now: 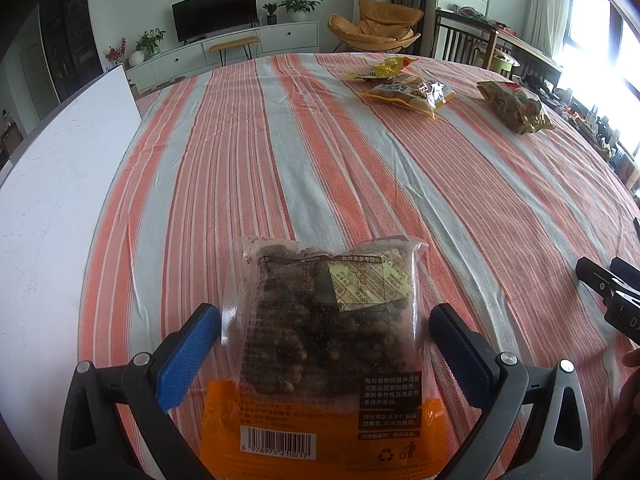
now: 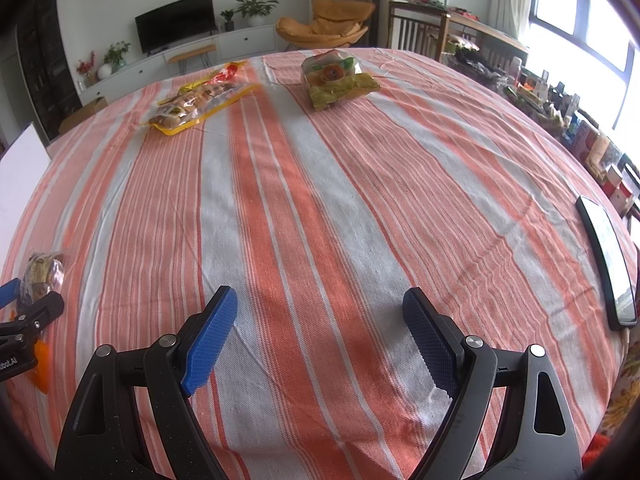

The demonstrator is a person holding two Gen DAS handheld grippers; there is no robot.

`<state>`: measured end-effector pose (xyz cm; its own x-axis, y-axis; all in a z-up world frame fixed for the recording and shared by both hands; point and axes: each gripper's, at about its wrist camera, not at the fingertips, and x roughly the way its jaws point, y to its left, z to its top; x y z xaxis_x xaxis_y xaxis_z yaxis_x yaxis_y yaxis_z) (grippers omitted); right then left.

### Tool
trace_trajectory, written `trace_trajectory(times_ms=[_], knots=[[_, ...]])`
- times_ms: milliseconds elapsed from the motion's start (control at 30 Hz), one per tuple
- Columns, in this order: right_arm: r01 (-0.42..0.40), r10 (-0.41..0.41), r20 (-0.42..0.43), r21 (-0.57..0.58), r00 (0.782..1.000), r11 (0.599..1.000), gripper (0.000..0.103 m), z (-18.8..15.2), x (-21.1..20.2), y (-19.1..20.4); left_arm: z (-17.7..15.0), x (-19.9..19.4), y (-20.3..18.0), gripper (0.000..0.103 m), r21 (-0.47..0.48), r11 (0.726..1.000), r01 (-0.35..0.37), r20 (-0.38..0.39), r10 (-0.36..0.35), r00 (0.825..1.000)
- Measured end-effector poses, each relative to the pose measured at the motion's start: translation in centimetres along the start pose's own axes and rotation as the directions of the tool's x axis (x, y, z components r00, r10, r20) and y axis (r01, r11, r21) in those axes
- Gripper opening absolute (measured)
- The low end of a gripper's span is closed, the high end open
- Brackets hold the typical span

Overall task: Organize snacks
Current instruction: 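Hold the orange-labelled bag lifted in the left tool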

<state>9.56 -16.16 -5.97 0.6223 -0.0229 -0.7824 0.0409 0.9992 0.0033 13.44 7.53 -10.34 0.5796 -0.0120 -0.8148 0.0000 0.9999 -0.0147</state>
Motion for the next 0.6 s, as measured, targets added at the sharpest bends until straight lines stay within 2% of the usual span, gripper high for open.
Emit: trace_trajectory(times_ms=[600], knots=[[0.000,0.000,0.000,-0.001,1.000,1.000,0.087,-0.04,0.04,0.10,-0.01,0.02,-0.02,0.103,0.000,1.000,0.000,0.000,0.000,1.000]])
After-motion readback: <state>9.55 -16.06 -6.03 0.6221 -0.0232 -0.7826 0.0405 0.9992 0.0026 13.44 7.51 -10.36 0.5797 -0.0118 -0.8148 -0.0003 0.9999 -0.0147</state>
